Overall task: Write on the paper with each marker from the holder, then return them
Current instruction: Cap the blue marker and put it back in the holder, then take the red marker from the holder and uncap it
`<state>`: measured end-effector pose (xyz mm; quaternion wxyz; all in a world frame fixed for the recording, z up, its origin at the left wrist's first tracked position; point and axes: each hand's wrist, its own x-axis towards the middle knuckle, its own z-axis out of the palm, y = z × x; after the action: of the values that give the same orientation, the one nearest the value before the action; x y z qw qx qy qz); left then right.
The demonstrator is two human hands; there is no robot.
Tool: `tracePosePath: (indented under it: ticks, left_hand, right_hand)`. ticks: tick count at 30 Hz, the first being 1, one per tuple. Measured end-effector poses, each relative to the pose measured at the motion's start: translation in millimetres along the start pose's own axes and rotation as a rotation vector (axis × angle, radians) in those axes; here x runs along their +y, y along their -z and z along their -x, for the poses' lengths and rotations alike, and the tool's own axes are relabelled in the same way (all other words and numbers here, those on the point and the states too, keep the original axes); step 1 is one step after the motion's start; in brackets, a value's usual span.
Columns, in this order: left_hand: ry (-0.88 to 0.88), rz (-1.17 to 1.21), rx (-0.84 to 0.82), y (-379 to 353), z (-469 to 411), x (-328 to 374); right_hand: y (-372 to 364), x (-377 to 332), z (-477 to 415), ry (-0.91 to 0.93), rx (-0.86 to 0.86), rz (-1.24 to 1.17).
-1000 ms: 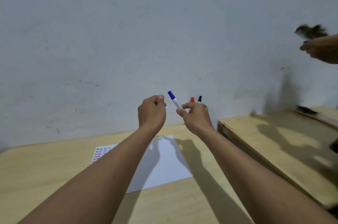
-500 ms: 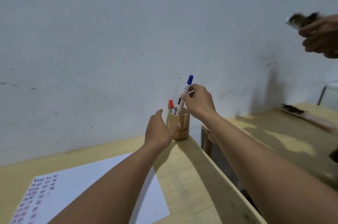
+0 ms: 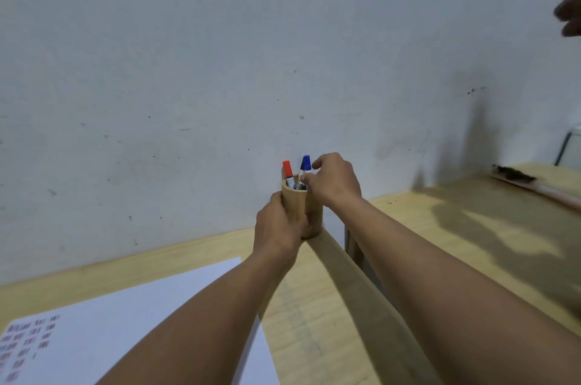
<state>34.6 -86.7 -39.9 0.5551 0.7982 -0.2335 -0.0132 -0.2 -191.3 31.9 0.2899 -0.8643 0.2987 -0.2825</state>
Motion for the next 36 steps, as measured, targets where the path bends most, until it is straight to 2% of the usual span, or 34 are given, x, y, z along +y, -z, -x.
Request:
tracePosePath:
  ticks: [3,11,19,27,31,36]
  left_hand:
    - [0.004,0.001,-0.004,-0.8,-0.5,-3.9]
    - [0.002,0.005,0.001,0.8,1.3,-3.4]
    - [-0.013,0.038,0.01,-1.1,2.5,-5.6]
    - [-0.037,0.003,0.012,-0.3,4.0,-2.8]
    - [-0.015,0.015,0.009,2.2,4.7,-0.3]
    - [-0.004,0.016,0.004,7.0,6.9,1.4]
  right_hand:
    - [-1.1,-3.4,8.5,0.028,0.049,-0.013]
    - [-1.9,-16.3,13.8,0.087,0.023,0.178]
    - [-6.6,-15.5,15.2,0.082,0.067,0.196]
    - [-8.1,-21.9,12.2,0.056,-0.025,0.235]
    - [-10.5,-23.4,8.4,0.041,-0.059,0.205]
    - [-12.7,-23.4,10.1,0.029,-0.061,0.052]
